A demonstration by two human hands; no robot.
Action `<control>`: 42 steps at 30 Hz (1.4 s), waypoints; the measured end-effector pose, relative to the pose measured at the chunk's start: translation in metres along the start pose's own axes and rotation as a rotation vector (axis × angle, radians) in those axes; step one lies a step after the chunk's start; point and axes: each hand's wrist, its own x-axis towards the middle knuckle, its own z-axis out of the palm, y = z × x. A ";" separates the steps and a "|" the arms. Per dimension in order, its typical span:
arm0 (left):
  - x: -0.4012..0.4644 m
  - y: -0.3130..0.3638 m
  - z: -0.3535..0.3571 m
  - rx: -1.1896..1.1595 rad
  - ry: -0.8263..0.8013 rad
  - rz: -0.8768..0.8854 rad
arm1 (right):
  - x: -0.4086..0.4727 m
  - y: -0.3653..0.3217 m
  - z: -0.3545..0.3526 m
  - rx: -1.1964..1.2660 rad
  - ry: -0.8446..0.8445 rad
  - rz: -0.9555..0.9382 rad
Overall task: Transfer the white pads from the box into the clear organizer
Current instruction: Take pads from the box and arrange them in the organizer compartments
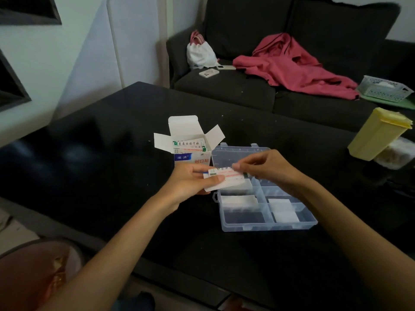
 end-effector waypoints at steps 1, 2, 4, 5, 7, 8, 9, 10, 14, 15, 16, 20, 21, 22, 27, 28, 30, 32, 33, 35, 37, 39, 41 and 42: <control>0.000 0.000 0.000 -0.001 -0.002 -0.001 | 0.000 0.003 -0.002 0.024 0.013 -0.001; 0.000 0.001 -0.001 -0.003 0.001 0.002 | 0.000 0.006 -0.005 0.068 0.046 -0.006; 0.000 0.003 -0.006 -0.010 0.036 0.009 | 0.000 0.014 -0.013 0.168 0.167 -0.032; 0.000 0.003 -0.010 -0.015 0.066 0.009 | 0.001 0.019 -0.016 0.186 0.229 -0.056; 0.000 0.005 -0.016 -0.036 0.126 0.009 | 0.003 0.027 -0.018 0.147 0.290 -0.107; 0.000 0.007 -0.019 -0.047 0.148 0.014 | 0.004 0.030 -0.018 0.108 0.295 -0.128; -0.001 0.007 -0.021 -0.052 0.162 0.022 | 0.005 0.033 -0.016 0.060 0.291 -0.147; -0.001 0.008 -0.022 -0.053 0.167 0.032 | 0.007 0.036 -0.013 0.007 0.277 -0.158; -0.002 0.008 -0.022 -0.044 0.161 0.041 | 0.010 0.050 0.001 -0.182 0.140 -0.186; -0.002 0.008 -0.022 -0.038 0.159 0.034 | 0.011 0.054 0.002 -0.227 0.122 -0.197; -0.001 0.007 -0.022 -0.033 0.158 0.028 | 0.012 0.056 0.003 -0.273 0.113 -0.203; 0.001 0.007 -0.020 -0.014 0.168 0.016 | 0.016 0.054 -0.002 -0.388 0.039 -0.161; 0.001 0.006 -0.020 -0.006 0.173 0.008 | 0.017 0.052 -0.002 -0.398 0.010 -0.142; 0.002 0.006 -0.020 0.001 0.173 -0.002 | 0.018 0.051 -0.003 -0.419 -0.012 -0.128; 0.001 0.003 -0.017 0.025 0.096 -0.015 | 0.011 0.036 0.000 -0.360 0.076 -0.105; 0.001 0.003 -0.015 0.036 0.078 0.001 | 0.007 0.031 0.002 -0.239 0.158 -0.100; 0.001 0.001 -0.008 0.061 0.037 0.034 | -0.004 0.021 0.004 -0.039 0.224 -0.082; 0.001 -0.001 0.000 0.090 0.005 0.054 | -0.015 0.018 0.009 0.011 0.120 -0.055; 0.001 -0.003 0.005 0.100 -0.008 0.064 | -0.019 0.020 0.012 0.019 0.076 -0.049; 0.002 -0.007 0.015 0.110 -0.036 0.092 | -0.026 0.026 0.014 0.059 0.090 -0.044; 0.003 -0.010 0.020 0.128 -0.060 0.124 | -0.029 0.031 0.012 0.094 0.158 -0.034; 0.005 -0.009 0.021 0.158 -0.069 0.143 | -0.031 0.036 0.007 0.104 0.216 -0.021; 0.008 -0.009 0.018 0.178 -0.052 0.144 | -0.032 0.042 0.004 0.133 0.227 -0.008; 0.009 -0.009 0.017 0.177 -0.044 0.139 | -0.033 0.043 0.004 0.160 0.215 -0.002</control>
